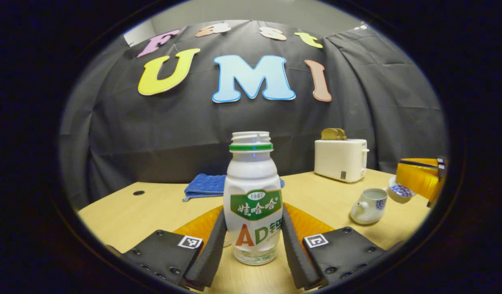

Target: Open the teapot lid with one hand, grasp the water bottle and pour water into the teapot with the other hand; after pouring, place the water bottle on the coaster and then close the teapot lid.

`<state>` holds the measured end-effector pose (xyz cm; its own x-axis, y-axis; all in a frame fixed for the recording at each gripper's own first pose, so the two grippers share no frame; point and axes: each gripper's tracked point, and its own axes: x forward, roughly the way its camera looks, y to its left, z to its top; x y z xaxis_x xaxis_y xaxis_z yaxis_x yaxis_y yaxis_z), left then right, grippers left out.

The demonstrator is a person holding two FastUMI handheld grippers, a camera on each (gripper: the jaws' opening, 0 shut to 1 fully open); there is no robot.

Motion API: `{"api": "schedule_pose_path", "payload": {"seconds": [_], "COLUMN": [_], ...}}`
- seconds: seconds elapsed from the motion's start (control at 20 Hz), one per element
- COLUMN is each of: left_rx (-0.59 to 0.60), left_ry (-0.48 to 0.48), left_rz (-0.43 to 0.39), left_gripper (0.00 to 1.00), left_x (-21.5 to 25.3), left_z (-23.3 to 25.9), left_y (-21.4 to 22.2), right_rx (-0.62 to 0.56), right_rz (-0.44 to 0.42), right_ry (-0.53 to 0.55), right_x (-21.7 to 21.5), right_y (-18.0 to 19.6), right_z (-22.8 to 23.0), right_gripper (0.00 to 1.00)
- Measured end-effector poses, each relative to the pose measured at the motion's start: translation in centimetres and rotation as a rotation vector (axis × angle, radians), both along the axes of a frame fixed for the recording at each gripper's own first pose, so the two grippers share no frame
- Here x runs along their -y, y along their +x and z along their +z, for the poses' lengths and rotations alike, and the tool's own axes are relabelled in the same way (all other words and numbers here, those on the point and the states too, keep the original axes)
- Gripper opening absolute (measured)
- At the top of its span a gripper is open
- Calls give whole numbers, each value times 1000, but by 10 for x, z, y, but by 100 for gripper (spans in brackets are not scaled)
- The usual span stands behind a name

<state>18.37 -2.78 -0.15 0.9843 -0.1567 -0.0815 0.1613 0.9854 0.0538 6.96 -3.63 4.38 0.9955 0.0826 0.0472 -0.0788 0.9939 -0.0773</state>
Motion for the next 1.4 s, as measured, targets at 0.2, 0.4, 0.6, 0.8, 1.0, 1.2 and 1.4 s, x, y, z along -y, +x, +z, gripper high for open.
{"api": "schedule_pose_path", "payload": {"seconds": [0.2,0.4,0.6,0.8,1.0,1.2,1.4], "left_rx": [13,58,99,131,153,176,185], "left_ry": [76,283,449,608,778,874,958], "left_rz": [-22,-54,-120,-146,-191,-208,-226], "left_gripper": [77,79,72,80,80,80,80], "left_x": [14,40,70,90,112,125,134], "left_z": [3,11,12,11,2,0,-5], "left_y": [-2,-1,0,6,13,16,19], "right_rx": [-23,-48,-37,-33,17,39,37], "right_rz": [3,-28,-72,-77,-65,-79,-94], "right_ry": [87,100,114,115,132,126,133], "right_x": [6,21,39,46,51,59,66], "right_y": [-58,-94,-121,-131,-143,-149,-151], "right_z": [-7,-22,-29,-30,-18,-16,-19], "right_gripper": [9,8,8,8,9,9,8]}}
